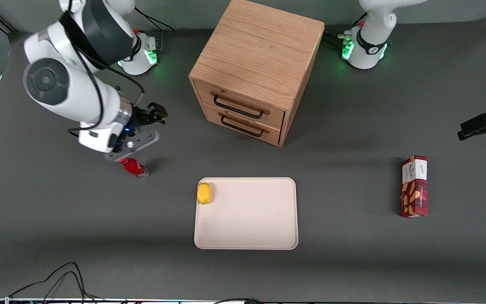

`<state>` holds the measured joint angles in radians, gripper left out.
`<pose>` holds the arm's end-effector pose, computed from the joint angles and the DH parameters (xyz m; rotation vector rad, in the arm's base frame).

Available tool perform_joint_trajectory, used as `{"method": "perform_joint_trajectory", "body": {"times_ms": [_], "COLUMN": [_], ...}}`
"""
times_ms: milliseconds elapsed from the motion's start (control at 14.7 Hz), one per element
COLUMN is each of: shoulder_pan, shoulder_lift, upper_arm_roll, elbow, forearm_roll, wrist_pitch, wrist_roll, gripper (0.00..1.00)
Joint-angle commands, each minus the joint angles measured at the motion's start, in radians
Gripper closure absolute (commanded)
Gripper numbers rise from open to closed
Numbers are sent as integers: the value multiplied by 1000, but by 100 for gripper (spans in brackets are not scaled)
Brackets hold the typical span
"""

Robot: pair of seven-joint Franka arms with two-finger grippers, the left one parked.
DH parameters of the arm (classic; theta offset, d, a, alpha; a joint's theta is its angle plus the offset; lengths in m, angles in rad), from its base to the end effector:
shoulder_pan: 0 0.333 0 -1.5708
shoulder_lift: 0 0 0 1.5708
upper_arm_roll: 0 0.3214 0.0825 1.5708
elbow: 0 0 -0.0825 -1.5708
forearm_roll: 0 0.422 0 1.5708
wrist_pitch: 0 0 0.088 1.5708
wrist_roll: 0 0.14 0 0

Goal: Open upper drawer
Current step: 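Move the right gripper toward the upper drawer's black handle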

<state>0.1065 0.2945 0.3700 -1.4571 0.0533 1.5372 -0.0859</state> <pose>0.5905 0.2853 0.4790 -2.8897 -0.8226 0.3347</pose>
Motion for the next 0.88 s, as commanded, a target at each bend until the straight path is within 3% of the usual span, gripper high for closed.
{"method": "perform_joint_trajectory", "body": {"times_ms": [0, 136, 272, 544, 816], "shoulder_pan": [-7, -2, -2, -1, 48], "shoulder_lift": [75, 95, 109, 149, 167], "upper_arm_roll": [84, 90, 119, 191, 193], "elbow": [70, 72, 70, 61, 61], "forearm_roll": [8, 71, 88, 80, 76], "wrist_pitch": [-19, -11, -2, 61, 69], "wrist_roll": [-138, -178, -179, -245, -325], "gripper": [0, 0, 0, 0, 0]}}
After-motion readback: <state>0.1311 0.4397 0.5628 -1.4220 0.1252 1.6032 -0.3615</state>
